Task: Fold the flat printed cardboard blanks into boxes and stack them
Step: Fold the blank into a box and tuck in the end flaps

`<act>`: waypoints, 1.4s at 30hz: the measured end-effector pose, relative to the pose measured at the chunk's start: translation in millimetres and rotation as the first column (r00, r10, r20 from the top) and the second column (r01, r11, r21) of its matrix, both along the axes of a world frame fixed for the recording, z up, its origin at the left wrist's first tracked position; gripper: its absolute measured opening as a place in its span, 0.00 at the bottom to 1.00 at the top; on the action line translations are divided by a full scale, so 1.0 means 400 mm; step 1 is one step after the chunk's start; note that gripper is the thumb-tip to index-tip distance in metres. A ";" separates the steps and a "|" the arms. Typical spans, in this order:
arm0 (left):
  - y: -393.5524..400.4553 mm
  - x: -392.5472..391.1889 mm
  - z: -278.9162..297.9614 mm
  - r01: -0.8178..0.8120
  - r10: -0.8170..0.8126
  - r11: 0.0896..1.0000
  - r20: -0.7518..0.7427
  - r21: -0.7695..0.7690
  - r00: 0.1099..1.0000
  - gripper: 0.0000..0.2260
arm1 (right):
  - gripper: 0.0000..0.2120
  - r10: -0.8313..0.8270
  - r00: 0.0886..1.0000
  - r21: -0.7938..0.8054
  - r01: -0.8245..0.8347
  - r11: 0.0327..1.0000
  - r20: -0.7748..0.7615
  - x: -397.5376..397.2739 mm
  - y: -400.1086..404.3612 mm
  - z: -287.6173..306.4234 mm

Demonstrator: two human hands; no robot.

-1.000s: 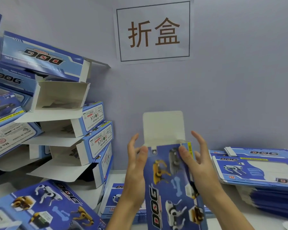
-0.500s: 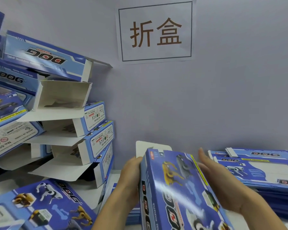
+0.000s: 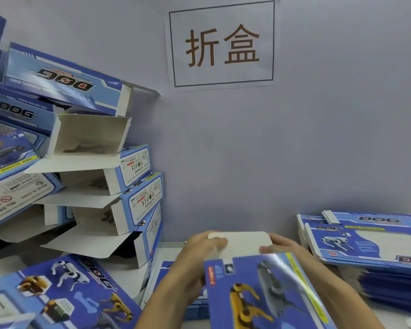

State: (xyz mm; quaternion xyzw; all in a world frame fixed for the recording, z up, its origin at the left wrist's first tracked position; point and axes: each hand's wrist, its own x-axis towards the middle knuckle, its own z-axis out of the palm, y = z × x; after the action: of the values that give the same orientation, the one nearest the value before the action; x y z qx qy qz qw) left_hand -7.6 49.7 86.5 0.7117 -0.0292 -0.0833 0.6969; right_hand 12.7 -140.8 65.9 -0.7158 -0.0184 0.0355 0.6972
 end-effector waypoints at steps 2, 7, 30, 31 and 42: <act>0.006 -0.003 -0.005 0.022 -0.022 1.000 0.048 0.016 0.999 0.08 | 0.09 0.033 0.999 -0.015 -0.033 0.999 0.014 -0.002 0.000 0.002; 0.001 -0.006 -0.006 0.003 -0.026 0.990 0.164 0.143 0.986 0.11 | 0.12 -0.010 0.981 -0.018 0.014 1.000 0.194 -0.014 -0.013 -0.015; 0.005 0.003 -0.002 0.013 -0.021 0.999 0.240 0.035 0.971 0.05 | 0.08 0.008 0.976 0.206 -0.055 0.977 0.218 -0.045 -0.006 0.004; 0.003 0.003 -0.003 0.025 -0.026 1.000 0.238 0.006 0.971 0.08 | 0.10 0.004 0.975 0.208 -0.051 0.977 0.222 -0.046 -0.007 0.005; 0.000 0.015 0.007 0.152 -0.149 0.988 0.120 -0.013 0.982 0.16 | 0.08 -0.663 0.711 0.588 0.439 0.679 0.235 -0.070 -0.091 0.045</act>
State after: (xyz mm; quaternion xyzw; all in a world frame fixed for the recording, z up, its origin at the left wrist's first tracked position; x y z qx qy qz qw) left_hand -1.6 49.6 89.3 0.7033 -0.1251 -0.0932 0.6935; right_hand -15.2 -177.1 84.0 -0.4730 0.0427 -0.3470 0.8087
